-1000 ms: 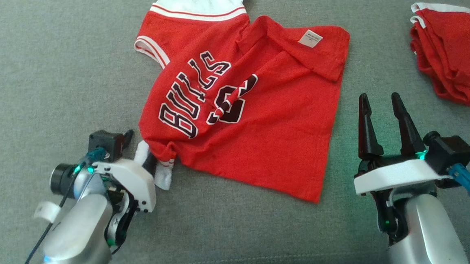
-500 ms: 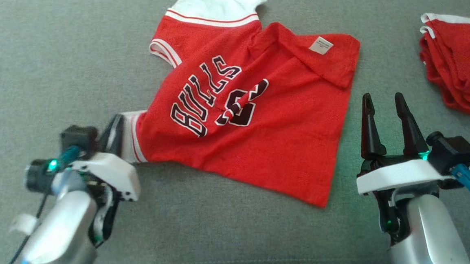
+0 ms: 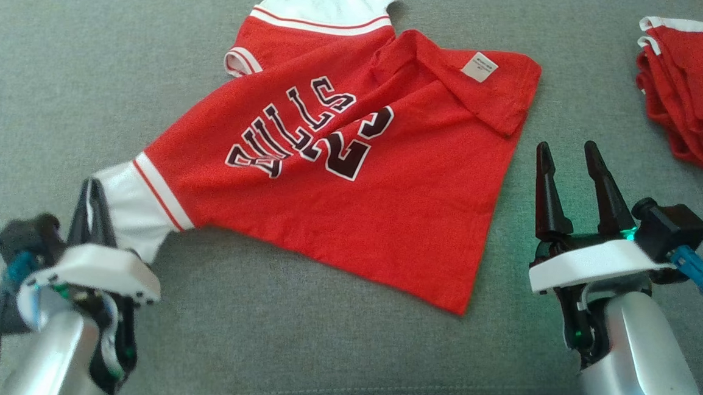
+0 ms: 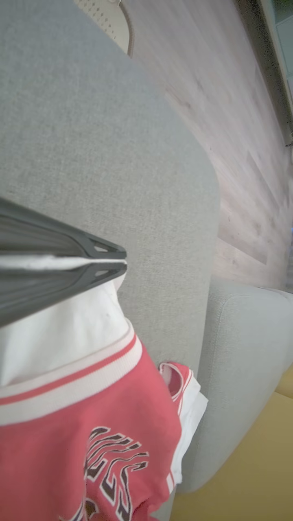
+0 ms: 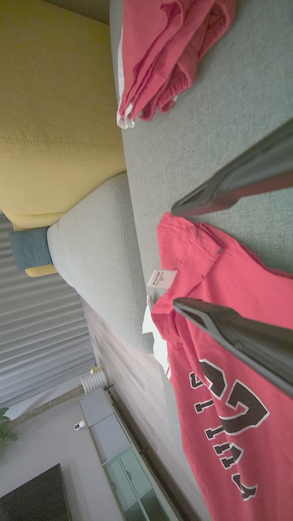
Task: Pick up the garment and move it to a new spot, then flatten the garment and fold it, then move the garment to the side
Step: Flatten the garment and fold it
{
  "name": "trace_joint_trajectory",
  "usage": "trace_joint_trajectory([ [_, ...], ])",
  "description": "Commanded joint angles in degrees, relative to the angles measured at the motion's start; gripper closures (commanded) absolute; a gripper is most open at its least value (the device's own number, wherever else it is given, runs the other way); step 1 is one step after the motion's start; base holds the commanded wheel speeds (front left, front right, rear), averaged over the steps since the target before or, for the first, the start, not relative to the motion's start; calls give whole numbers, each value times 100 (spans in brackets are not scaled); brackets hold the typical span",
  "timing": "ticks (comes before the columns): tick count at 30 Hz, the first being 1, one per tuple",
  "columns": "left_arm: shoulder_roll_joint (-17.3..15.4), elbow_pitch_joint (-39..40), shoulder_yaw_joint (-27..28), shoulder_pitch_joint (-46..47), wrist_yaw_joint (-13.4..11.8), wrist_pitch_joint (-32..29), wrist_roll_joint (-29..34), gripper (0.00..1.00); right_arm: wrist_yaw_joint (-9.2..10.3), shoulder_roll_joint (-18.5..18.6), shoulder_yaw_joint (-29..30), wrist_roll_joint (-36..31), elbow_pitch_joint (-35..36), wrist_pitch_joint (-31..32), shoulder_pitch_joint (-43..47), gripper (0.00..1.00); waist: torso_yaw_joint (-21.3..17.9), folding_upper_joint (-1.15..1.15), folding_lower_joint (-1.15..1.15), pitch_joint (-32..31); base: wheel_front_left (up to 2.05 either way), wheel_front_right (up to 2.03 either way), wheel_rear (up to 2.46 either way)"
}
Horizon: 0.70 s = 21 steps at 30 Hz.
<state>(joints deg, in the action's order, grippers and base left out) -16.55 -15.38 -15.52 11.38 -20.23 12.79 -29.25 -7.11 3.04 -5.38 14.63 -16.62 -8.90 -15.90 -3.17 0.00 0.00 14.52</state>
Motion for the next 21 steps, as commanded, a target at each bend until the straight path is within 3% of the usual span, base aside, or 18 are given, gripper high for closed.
trace_joint_trajectory([
  [1, -95, 110, 254, -18, -17, 66, -30, 100, -37, -16, -118, 24, 147, -43, -143, 0, -21, 0, 0, 5, 0, 0, 0],
  [4, -12, -54, 194, -107, 55, 82, -83, 100, -37, -16, -115, 7, 96, -39, -138, 0, -45, 0, 0, -13, 0, 0, 0],
  [5, 12, -109, 178, -118, 73, 87, -95, 82, -37, -16, -125, -1, 75, -19, -131, 0, -49, 0, 0, -26, 0, 0, 0],
  [6, 35, -152, 164, -128, 93, 93, -108, 57, -37, -16, -141, -15, 50, 10, -122, 0, -49, 0, 0, -39, 0, 0, 0],
  [7, 50, -191, 154, -135, 113, 101, -114, 0, -37, -16, -165, -33, 27, 43, -103, 0, -48, 0, 0, -53, 0, 0, 0],
  [13, 28, -69, 192, -236, 270, 192, 8, 0, -37, -16, -381, -120, -56, 237, 189, 0, 7, 0, 0, -165, 0, 0, 0],
  [21, 181, 859, 337, -778, 480, 218, 495, 0, -37, -16, -691, -36, -126, 609, 829, 0, 97, 0, 0, -341, 0, 0, 0],
])
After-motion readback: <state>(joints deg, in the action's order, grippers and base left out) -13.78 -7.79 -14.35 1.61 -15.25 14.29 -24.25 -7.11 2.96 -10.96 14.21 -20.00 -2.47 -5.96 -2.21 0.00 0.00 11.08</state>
